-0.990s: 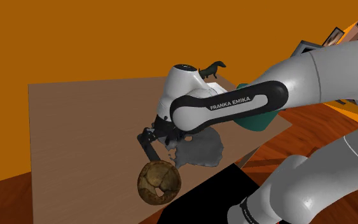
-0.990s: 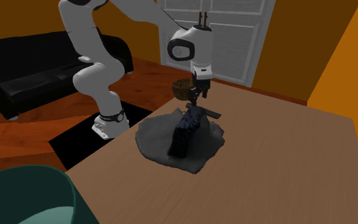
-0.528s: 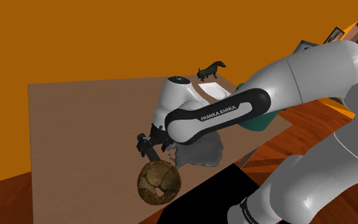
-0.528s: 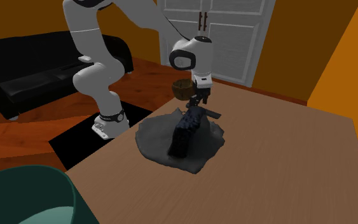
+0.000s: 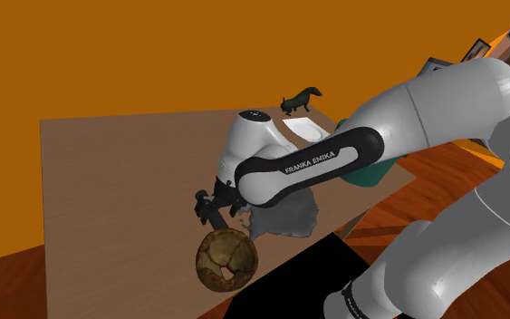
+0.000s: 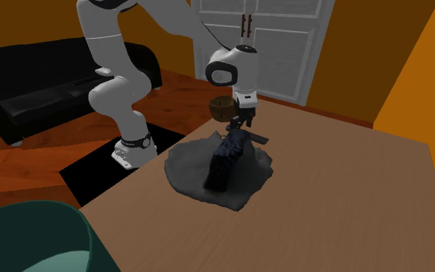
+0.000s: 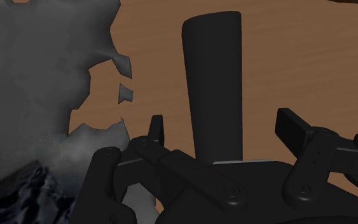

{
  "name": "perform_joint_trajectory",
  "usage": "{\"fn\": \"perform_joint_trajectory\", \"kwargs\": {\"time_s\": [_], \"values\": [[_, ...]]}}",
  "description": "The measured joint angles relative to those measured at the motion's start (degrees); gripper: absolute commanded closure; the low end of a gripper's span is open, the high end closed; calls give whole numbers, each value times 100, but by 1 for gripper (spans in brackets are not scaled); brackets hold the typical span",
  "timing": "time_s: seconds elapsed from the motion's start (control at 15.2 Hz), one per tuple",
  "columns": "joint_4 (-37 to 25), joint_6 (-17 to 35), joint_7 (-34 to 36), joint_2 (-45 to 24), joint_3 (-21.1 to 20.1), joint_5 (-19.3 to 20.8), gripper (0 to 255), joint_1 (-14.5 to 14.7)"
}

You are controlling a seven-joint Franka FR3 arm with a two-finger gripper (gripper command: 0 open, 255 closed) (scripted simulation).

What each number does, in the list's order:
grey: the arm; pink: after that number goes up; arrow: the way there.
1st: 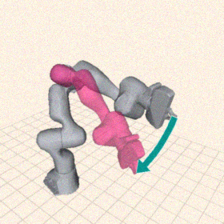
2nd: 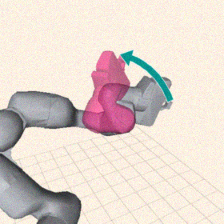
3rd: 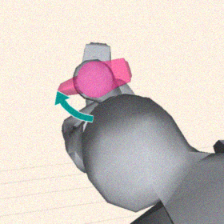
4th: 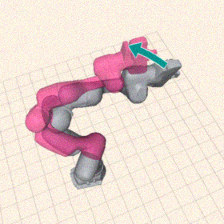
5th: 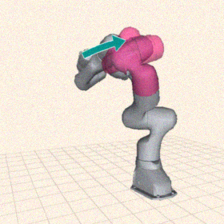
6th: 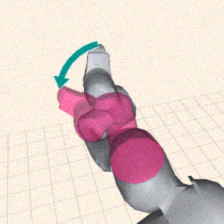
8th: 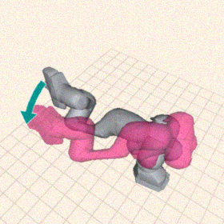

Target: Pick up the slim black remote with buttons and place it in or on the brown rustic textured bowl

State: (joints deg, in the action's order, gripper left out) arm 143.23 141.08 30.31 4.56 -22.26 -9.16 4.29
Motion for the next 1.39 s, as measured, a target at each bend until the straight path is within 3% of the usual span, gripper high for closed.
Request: {"fn": "perform_joint_trajectory", "kwargs": {"time_s": [0.73, 1.39], "values": [[-16, -38, -9, 36, 11, -6, 255, -3], [-295, -872, -88, 599, 78, -154, 255, 19]]}}
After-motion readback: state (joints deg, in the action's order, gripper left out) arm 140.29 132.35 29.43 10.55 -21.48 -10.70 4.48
